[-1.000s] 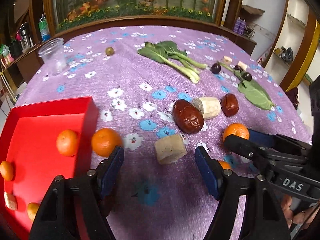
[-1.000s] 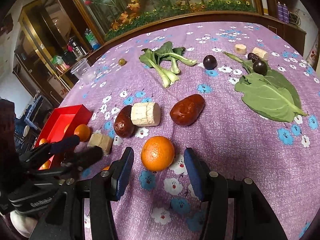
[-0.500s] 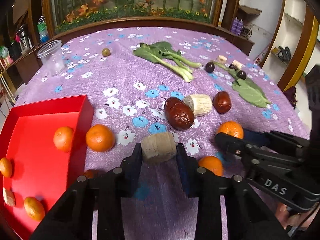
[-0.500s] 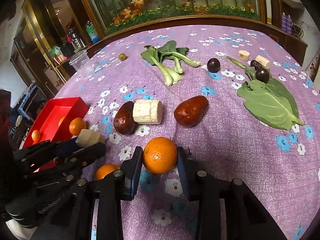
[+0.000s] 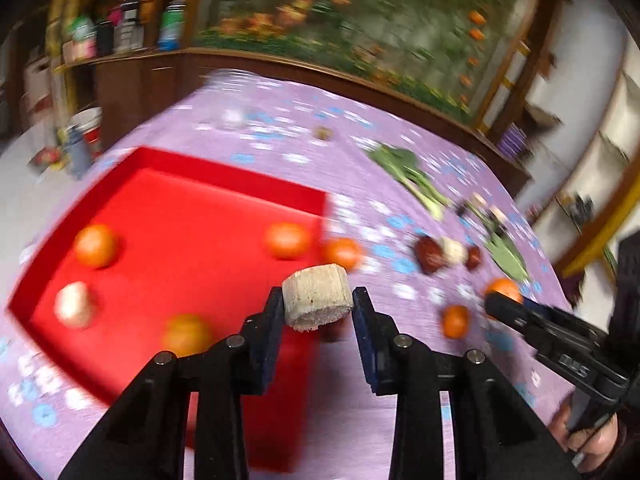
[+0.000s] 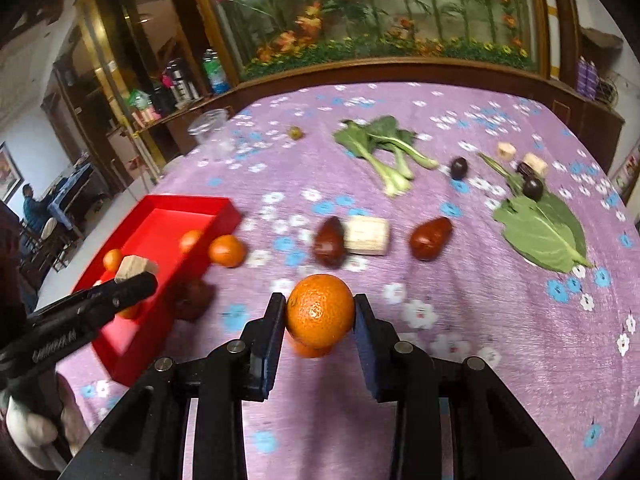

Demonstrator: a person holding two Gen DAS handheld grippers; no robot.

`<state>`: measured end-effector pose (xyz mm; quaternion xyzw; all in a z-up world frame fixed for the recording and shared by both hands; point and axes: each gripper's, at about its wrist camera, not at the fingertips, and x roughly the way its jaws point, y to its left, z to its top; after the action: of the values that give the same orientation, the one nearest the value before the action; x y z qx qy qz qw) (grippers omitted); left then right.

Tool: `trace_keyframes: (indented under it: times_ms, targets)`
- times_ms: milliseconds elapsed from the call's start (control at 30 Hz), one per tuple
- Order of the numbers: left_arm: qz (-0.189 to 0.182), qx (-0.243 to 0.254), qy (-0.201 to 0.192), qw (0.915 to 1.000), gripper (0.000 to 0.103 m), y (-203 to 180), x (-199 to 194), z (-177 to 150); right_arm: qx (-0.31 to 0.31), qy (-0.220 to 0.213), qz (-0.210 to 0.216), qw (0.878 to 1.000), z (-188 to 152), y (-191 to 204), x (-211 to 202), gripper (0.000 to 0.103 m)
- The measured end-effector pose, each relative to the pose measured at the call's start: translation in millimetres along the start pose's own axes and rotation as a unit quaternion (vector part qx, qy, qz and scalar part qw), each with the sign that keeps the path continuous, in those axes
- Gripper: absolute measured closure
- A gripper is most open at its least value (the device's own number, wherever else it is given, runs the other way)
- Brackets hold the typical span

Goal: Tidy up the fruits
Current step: 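Carry both items into the red tray and open both tools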

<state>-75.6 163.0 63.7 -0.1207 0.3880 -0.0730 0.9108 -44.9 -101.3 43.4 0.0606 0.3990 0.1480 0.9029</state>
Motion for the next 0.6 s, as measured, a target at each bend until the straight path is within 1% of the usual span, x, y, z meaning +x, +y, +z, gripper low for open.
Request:
trace_keyframes:
  times_ms: [33, 167, 333, 500, 600]
  targets:
    - [0.019, -0.017, -0.011, 0.9996, 0.070, 18, -8, -1, -0.005, -0.001, 0.005, 1.000, 0, 7, -1, 0.066]
    - [0.063, -0.060, -0.034, 0.9956, 0.070, 63, -26, -2, -0.029, 0.001, 0.030, 0.999, -1, 44, 1, 0.066]
    - [0.105, -0.077, -0.047, 0.9904, 0.070, 92, -35, -6, -0.057, 0.016, 0.064, 0.996, -8, 92, 14, 0.066]
    - [0.110, -0.084, -0.040, 0.9896, 0.070, 105, -29, -11, -0.089, 0.038, 0.088, 0.991, -17, 139, 36, 0.066]
    - [0.112, -0.087, -0.038, 0.9892, 0.070, 110, -26, -12, -0.104, 0.047, 0.096, 0.989, -22, 158, 46, 0.066]
